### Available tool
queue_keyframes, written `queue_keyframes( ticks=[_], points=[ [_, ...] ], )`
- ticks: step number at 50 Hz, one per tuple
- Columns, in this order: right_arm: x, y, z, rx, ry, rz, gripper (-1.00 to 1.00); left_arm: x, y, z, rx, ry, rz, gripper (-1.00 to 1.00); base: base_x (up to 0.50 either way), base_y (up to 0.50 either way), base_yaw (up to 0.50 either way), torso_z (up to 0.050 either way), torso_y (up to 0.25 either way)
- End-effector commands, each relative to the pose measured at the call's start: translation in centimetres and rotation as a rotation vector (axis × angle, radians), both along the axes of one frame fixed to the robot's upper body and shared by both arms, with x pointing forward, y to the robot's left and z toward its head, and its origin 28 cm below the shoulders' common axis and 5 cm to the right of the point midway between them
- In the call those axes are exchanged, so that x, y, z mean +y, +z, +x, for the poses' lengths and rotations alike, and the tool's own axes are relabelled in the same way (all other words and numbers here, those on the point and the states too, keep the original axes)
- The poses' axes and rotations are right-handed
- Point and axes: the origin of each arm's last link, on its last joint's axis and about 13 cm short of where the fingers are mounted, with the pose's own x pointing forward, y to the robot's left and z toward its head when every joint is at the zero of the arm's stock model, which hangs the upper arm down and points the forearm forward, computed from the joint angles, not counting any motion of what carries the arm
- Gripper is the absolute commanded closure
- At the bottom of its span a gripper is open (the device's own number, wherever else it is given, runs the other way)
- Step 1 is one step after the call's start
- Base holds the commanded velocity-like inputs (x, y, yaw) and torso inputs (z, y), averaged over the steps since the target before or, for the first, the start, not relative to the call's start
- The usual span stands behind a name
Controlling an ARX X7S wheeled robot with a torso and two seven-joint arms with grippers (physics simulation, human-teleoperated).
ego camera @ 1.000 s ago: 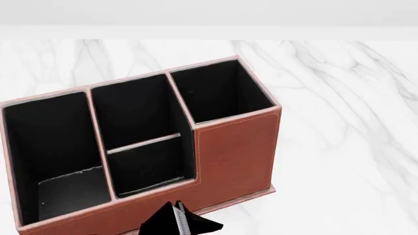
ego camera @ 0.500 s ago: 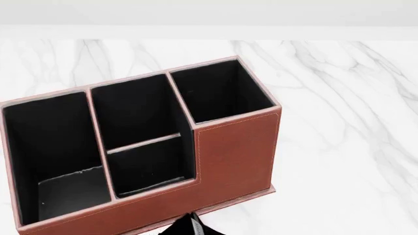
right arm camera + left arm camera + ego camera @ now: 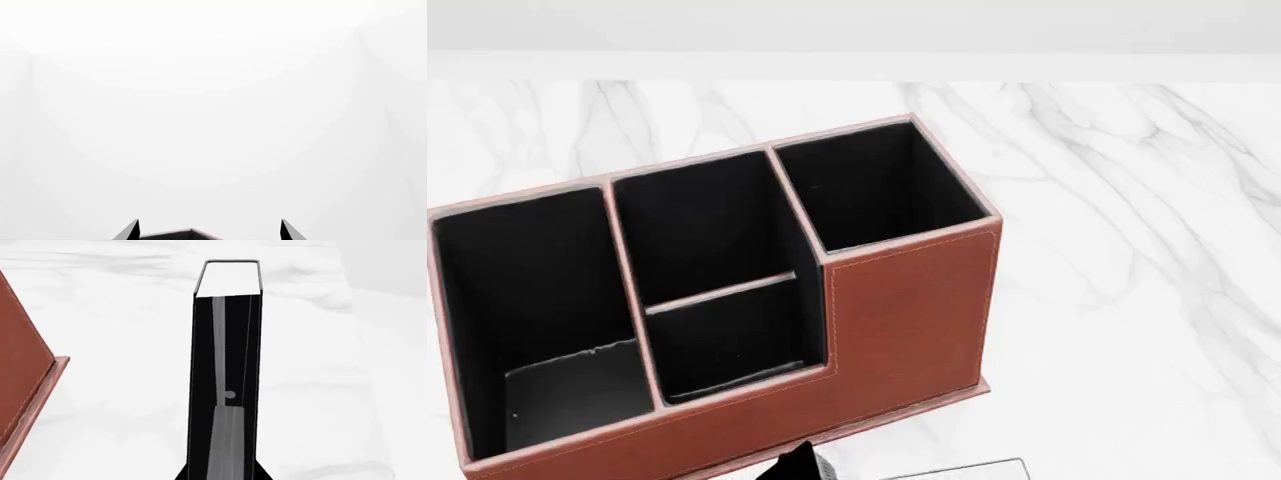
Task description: Pick up the book and place it in the back compartment of the caddy.
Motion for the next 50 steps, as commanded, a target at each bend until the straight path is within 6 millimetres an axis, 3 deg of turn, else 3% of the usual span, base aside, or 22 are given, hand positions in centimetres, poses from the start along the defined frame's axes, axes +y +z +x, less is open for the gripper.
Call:
queue_keyframes(
  ticks=[1,40,50],
  points=[
    [0.0,0.0,0.1,0.003,-0.003,0.000,-1.00,1.0,0.7,-0.3,-0.021,0.034,0.011,1.00,0.00,0.00,0.00,0.000,0.000],
    [0.0,-0.1,0.3,0.010,-0.007,-0.001,-1.00,5.9,7.7,-3.6,-0.247,0.168,-0.002,1.00,0.00,0.00,0.00,0.000,0.001],
    [0.2,-0.2,0.3,0.013,-0.005,-0.007,-1.00,7.2,10.3,-4.6,-0.268,0.185,-0.069,1.00,0.00,0.00,0.00,0.000,0.001]
  ],
)
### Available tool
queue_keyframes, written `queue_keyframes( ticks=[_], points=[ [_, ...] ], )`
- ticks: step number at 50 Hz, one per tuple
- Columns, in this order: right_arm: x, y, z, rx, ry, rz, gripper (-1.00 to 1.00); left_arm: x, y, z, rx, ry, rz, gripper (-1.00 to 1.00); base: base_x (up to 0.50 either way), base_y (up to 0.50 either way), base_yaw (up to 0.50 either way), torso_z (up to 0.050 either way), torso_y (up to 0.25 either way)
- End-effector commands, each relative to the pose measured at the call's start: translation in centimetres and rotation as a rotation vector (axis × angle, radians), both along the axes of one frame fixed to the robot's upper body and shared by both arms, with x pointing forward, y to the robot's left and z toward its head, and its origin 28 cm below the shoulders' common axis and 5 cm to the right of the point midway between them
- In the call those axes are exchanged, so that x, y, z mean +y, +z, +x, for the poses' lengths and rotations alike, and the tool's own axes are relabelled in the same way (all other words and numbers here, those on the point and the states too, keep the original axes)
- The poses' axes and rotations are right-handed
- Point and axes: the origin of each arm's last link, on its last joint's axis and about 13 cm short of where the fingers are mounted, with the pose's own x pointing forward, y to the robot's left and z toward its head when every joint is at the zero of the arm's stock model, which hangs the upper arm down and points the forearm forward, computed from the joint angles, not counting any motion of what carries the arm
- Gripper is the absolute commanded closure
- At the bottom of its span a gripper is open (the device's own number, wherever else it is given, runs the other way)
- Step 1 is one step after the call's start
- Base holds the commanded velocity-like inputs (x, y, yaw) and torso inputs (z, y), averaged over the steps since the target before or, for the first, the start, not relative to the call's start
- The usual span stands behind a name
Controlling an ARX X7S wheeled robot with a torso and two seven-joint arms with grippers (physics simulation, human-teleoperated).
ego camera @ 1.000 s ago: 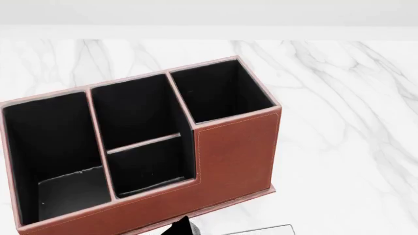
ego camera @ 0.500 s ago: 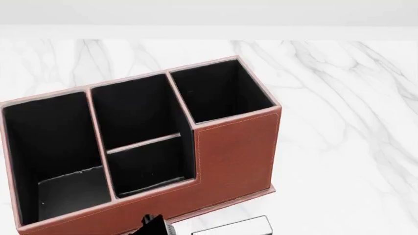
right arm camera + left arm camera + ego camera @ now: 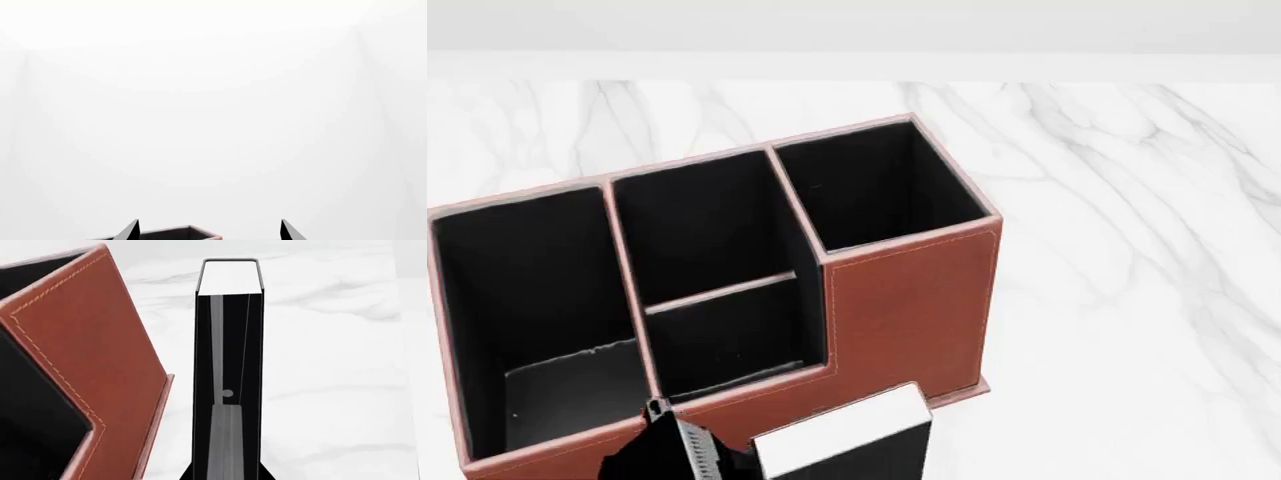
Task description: Pick up the book and place it in the back compartment of the caddy.
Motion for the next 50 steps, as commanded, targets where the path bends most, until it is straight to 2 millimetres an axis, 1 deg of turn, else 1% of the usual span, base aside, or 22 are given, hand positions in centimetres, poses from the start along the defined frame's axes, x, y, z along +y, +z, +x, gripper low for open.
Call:
queue_keyframes(
  ticks=[1,4,8,20,31,44,50],
  points=[
    [0.1,-0.1,0.0,0.004,0.002,-0.005,-1.00,1.1,3.6,-1.1,-0.035,0.006,-0.114,1.00,0.00,0.00,0.00,0.000,0.000],
    [0.1,-0.1,0.0,0.003,0.002,-0.004,-1.00,1.7,4.4,-1.3,-0.032,0.014,-0.143,1.00,0.00,0.00,0.00,0.000,0.004],
    [0.1,-0.1,0.0,0.004,0.003,-0.005,-1.00,2.1,4.8,-1.4,-0.026,0.021,-0.152,1.00,0.00,0.00,0.00,0.000,0.000],
    [0.2,-0.2,0.1,0.006,0.005,-0.010,-1.00,3.7,7.0,-1.5,0.087,0.031,-0.187,1.00,0.00,0.00,0.00,0.000,0.001],
    [0.2,-0.2,0.1,0.007,0.007,-0.011,-1.00,4.3,8.5,-1.0,0.097,0.068,-0.168,1.00,0.00,0.00,0.00,0.000,0.002],
    [0.2,-0.3,0.2,0.010,0.008,-0.014,-1.00,4.7,9.8,-1.1,0.099,0.112,-0.040,1.00,0.00,0.00,0.00,0.000,0.001],
    [0.2,-0.3,0.1,0.010,0.007,-0.014,-1.00,5.1,9.8,-0.6,0.094,0.173,0.039,1.00,0.00,0.00,0.00,0.000,0.002]
  ],
)
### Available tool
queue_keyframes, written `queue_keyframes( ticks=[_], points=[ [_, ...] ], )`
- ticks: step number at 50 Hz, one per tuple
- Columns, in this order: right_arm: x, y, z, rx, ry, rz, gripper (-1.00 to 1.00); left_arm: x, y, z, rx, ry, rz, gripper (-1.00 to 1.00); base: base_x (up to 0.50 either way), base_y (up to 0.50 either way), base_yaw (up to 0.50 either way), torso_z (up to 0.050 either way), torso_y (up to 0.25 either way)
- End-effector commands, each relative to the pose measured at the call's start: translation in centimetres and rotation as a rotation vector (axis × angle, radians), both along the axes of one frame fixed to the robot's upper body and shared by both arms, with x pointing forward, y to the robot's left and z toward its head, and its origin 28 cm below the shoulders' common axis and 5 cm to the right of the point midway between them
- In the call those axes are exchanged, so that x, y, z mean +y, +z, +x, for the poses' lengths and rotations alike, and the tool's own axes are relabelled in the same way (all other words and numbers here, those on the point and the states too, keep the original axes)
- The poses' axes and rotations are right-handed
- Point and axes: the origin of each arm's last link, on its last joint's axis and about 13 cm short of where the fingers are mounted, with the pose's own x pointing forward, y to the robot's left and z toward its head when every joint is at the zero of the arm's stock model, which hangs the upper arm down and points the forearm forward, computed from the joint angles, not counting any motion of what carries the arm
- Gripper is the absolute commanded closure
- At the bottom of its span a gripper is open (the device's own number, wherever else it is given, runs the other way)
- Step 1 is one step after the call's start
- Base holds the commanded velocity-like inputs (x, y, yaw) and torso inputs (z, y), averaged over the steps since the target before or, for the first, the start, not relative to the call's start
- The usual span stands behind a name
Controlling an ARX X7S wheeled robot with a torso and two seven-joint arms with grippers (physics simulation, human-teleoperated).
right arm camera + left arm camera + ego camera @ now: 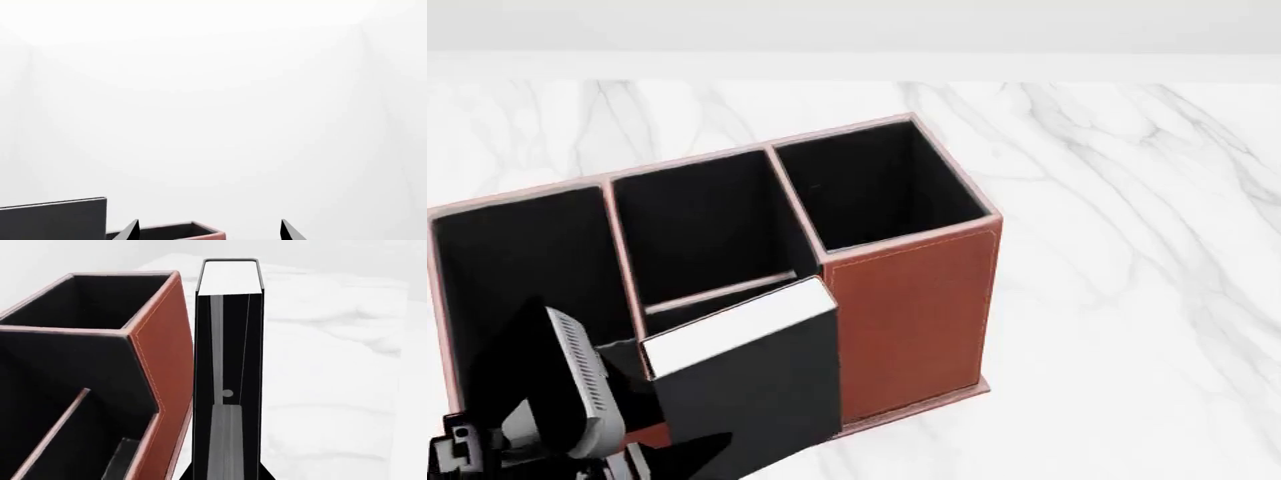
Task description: Pick up the book and place it in the back compartment of the caddy.
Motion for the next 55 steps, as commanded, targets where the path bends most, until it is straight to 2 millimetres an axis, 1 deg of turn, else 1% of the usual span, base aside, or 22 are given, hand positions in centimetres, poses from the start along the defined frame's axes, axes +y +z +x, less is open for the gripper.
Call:
queue_keyframes(
  ticks=[1,4,13,14,15,16,17,19,20,22,40,41,43,44,50,55],
  points=[
    [0.0,-0.1,0.0,0.002,0.000,-0.002,-1.00,0.4,1.5,0.4,-0.009,0.062,0.072,1.00,0.00,0.00,0.00,0.000,0.000],
    [0.1,-0.1,0.0,0.003,0.002,-0.005,-1.00,0.5,1.7,0.2,-0.017,0.069,0.106,1.00,0.00,0.00,0.00,0.000,0.000],
    [0.1,-0.1,0.0,0.000,0.003,-0.002,-1.00,0.2,2.2,-0.1,-0.035,0.067,0.125,1.00,0.00,0.00,0.00,0.000,0.001],
    [0.2,-0.2,0.1,-0.004,-0.034,-0.041,-1.00,0.2,2.2,-0.1,-0.041,0.063,0.123,1.00,0.00,0.00,0.00,0.000,0.000],
    [0.3,-0.3,0.2,0.013,-0.045,-0.043,-1.00,0.1,2.2,-0.1,-0.043,0.061,0.125,1.00,0.00,0.00,0.00,0.000,0.010],
    [0.5,-0.2,0.3,0.032,-0.016,-0.064,-1.00,0.0,2.2,-0.1,-0.045,0.056,0.123,1.00,0.00,0.00,0.00,0.000,0.000],
    [0.6,-0.2,0.2,0.027,-0.049,-0.067,-1.00,0.0,2.1,-0.1,-0.045,0.055,0.124,1.00,0.00,0.00,0.00,0.000,0.000],
    [0.7,-0.3,-0.1,0.009,0.023,-0.068,-1.00,-0.1,2.1,-0.2,-0.047,0.052,0.123,1.00,0.00,0.00,0.00,0.000,0.000],
    [0.7,-0.2,0.3,0.074,-0.038,-0.086,-1.00,-0.2,2.1,-0.1,-0.048,0.046,0.121,1.00,0.00,0.00,0.00,0.000,0.000],
    [0.7,-0.3,0.4,0.069,-0.050,-0.084,-1.00,-0.3,2.1,-0.2,-0.054,0.043,0.118,1.00,0.00,0.00,0.00,0.000,0.000],
    [0.7,-0.3,0.4,0.069,-0.050,-0.084,-1.00,-0.3,2.1,-0.2,-0.054,0.043,0.118,1.00,0.00,0.00,0.00,0.001,0.002],
    [0.8,-0.3,0.4,0.086,-0.050,-0.103,-1.00,-0.2,2.1,0.0,-0.036,0.007,0.133,1.00,0.00,0.00,0.00,0.000,0.000],
    [0.8,-0.3,0.3,0.076,-0.044,-0.096,-1.00,-0.1,2.1,0.0,-0.041,0.017,0.129,1.00,0.00,0.00,0.00,0.000,0.000],
    [0.9,-0.4,0.3,0.079,-0.042,-0.106,-1.00,-0.1,2.1,-0.1,-0.050,-0.012,0.125,1.00,0.00,0.00,0.00,0.000,0.000],
    [0.8,-0.2,0.3,0.084,-0.021,-0.095,-1.00,0.0,2.4,0.0,-0.045,-0.016,0.114,1.00,0.00,0.00,0.00,0.000,0.002],
    [0.8,-0.3,0.3,0.083,-0.018,-0.098,-1.00,0.4,2.7,-0.2,-0.079,0.011,0.136,1.00,0.00,0.00,0.00,0.000,0.002]
  ],
)
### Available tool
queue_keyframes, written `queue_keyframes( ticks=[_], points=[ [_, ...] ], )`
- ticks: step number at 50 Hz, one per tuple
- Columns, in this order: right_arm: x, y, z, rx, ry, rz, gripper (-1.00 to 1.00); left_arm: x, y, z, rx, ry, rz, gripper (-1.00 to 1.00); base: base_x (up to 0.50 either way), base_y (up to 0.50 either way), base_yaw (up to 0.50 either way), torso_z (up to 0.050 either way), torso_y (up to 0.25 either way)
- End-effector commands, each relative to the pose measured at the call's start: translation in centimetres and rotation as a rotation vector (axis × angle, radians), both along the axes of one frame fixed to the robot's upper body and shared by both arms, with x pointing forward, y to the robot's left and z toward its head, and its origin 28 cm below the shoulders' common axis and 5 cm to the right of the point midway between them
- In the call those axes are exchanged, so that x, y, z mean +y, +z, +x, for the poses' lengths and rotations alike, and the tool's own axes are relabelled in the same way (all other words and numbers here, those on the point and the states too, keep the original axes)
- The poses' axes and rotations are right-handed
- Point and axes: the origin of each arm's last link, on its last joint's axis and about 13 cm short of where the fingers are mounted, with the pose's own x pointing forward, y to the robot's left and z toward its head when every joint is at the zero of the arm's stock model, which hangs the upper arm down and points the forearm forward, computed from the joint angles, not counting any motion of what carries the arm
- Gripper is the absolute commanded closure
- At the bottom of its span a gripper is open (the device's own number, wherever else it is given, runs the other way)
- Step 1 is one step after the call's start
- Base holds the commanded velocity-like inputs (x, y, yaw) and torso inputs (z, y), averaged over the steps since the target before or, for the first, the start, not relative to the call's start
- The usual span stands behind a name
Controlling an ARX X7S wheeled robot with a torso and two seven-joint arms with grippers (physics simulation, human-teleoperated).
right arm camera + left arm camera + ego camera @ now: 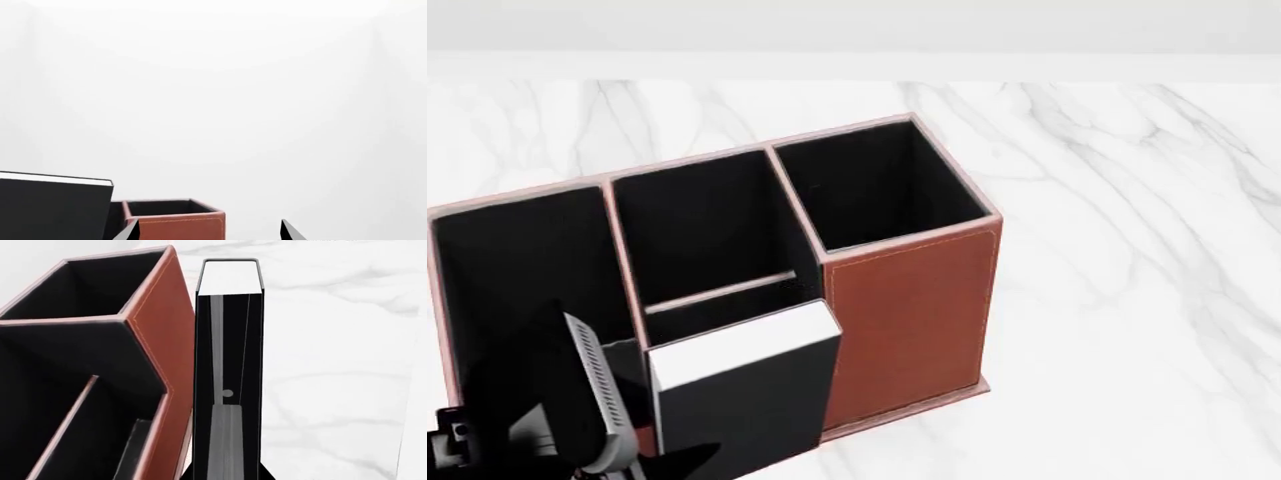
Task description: Pick up the book and place it in the back compartment of the caddy.
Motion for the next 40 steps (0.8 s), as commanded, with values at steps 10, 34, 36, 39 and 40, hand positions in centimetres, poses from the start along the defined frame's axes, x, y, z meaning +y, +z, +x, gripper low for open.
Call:
queue_keyframes(
  ticks=[10,34,36,39,40],
  points=[
    [0.1,-0.1,0.0,0.010,0.031,-0.015,-1.00,0.9,1.4,0.5,-0.037,-0.049,-0.061,1.00,0.00,0.00,0.00,0.000,0.001],
    [0.2,-0.1,0.0,0.007,0.042,-0.014,-1.00,2.2,2.0,3.4,0.062,-0.232,-0.140,1.00,0.00,0.00,0.00,0.000,0.001],
    [0.2,-0.1,0.0,0.007,0.043,-0.013,-1.00,2.3,2.0,3.7,0.050,-0.219,-0.140,1.00,0.00,0.00,0.00,0.000,0.000],
    [0.2,-0.2,0.0,0.006,0.043,-0.014,-1.00,2.3,2.2,3.8,0.038,-0.203,-0.147,1.00,0.00,0.00,0.00,0.000,0.000],
    [0.2,-0.1,0.0,0.006,0.044,-0.013,-1.00,2.3,2.2,3.9,0.031,-0.186,-0.143,1.00,0.00,0.00,0.00,0.000,0.000]
  ],
)
